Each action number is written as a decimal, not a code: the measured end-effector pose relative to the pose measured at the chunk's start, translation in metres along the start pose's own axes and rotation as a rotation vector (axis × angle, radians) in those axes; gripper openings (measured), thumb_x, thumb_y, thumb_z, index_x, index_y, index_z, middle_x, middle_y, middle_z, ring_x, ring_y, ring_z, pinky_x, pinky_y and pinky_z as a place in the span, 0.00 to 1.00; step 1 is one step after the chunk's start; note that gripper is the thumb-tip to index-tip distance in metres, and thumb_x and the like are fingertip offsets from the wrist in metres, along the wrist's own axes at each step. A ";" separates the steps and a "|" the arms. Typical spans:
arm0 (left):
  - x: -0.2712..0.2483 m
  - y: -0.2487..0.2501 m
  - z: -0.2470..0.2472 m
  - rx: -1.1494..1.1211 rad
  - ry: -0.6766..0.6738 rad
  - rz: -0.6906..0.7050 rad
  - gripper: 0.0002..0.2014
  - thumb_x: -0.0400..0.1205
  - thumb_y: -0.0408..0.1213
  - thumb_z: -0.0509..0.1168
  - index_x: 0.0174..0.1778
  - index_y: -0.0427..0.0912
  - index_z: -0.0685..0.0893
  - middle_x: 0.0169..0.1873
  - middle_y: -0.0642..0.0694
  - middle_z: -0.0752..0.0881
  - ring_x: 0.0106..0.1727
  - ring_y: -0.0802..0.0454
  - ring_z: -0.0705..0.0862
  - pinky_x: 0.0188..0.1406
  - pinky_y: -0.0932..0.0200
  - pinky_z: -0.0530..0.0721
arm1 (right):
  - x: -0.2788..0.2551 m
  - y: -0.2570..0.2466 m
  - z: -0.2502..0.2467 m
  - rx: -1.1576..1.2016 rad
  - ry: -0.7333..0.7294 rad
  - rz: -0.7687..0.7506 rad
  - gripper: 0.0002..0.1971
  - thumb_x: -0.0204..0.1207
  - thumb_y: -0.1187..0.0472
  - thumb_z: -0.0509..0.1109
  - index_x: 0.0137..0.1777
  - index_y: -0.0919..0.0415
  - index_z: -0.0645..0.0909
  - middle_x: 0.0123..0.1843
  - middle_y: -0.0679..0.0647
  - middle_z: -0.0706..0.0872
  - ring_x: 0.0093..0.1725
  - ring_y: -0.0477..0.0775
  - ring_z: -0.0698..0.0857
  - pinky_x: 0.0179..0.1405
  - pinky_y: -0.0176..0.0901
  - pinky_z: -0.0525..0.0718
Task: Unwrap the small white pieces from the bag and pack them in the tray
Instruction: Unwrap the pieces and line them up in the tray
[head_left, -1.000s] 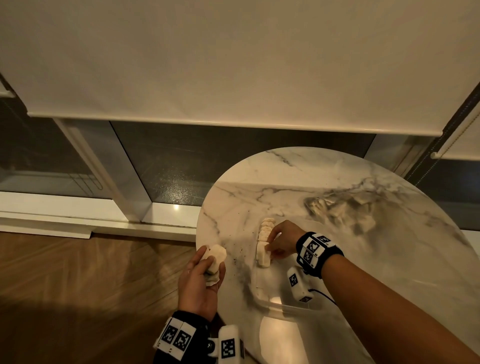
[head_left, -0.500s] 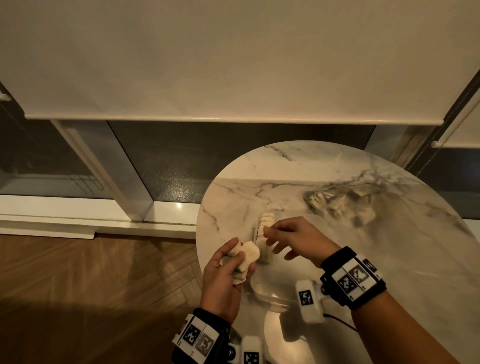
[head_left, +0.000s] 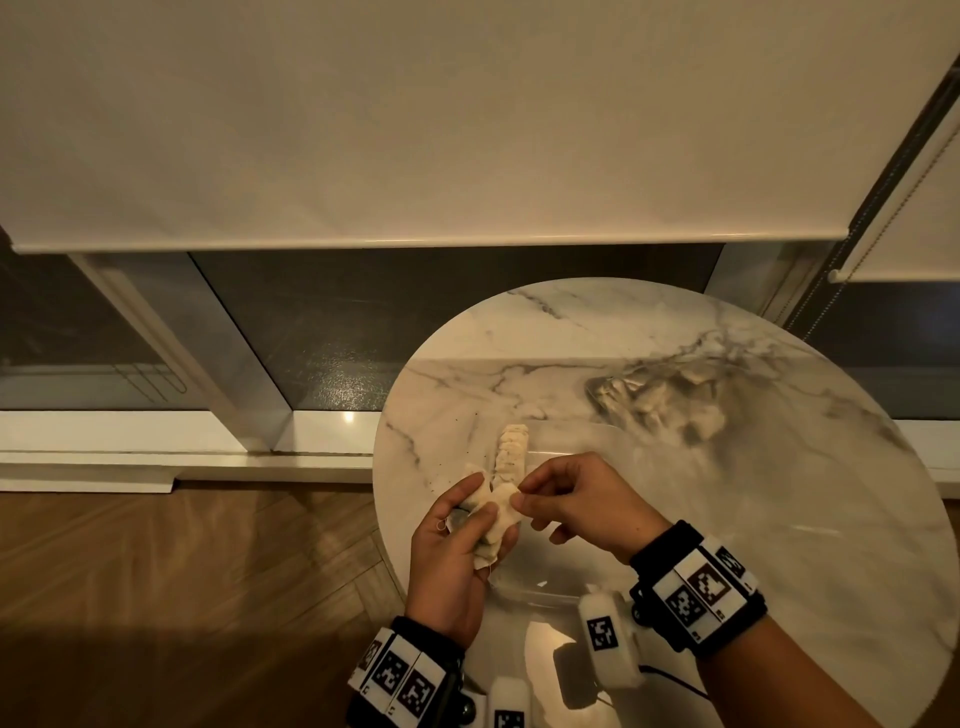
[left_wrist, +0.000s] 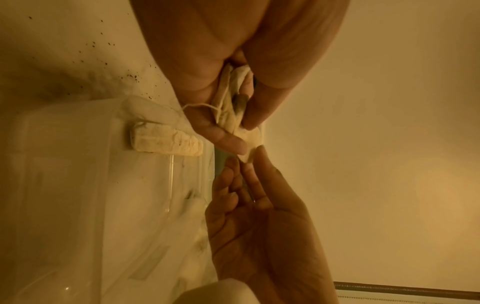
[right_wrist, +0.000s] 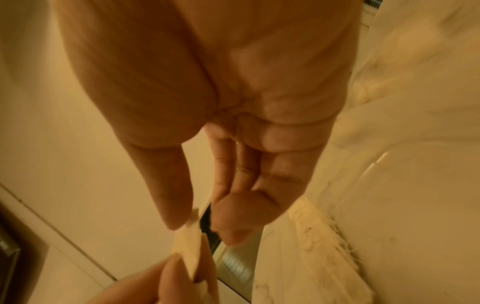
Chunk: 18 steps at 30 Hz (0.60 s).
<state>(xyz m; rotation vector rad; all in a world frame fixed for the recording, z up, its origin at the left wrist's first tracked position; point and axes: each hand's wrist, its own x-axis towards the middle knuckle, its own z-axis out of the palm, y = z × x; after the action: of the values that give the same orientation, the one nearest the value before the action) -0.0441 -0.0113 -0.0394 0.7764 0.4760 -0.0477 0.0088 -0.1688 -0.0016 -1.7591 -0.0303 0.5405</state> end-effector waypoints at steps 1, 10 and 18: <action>-0.001 0.000 0.000 0.002 -0.003 0.003 0.17 0.80 0.20 0.67 0.63 0.38 0.86 0.63 0.32 0.86 0.51 0.41 0.92 0.45 0.53 0.92 | 0.000 0.001 0.001 0.002 0.005 -0.001 0.11 0.73 0.61 0.82 0.49 0.67 0.88 0.35 0.57 0.90 0.35 0.52 0.87 0.30 0.42 0.85; 0.001 0.002 -0.003 -0.015 0.046 0.017 0.16 0.80 0.21 0.67 0.63 0.36 0.85 0.64 0.32 0.86 0.47 0.43 0.93 0.40 0.54 0.92 | 0.002 -0.007 0.001 -0.021 0.040 -0.087 0.05 0.74 0.66 0.80 0.45 0.67 0.88 0.36 0.58 0.89 0.36 0.51 0.86 0.37 0.49 0.88; 0.007 0.006 -0.018 0.014 0.106 0.016 0.15 0.82 0.23 0.66 0.63 0.39 0.86 0.50 0.33 0.90 0.49 0.44 0.91 0.44 0.52 0.91 | 0.009 -0.019 -0.011 -0.037 0.075 -0.135 0.03 0.74 0.65 0.79 0.43 0.64 0.89 0.42 0.63 0.91 0.40 0.52 0.87 0.39 0.49 0.89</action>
<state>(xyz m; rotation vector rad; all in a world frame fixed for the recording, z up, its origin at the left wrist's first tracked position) -0.0435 0.0066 -0.0493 0.7991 0.5706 0.0055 0.0258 -0.1709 0.0145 -1.7977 -0.1064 0.3772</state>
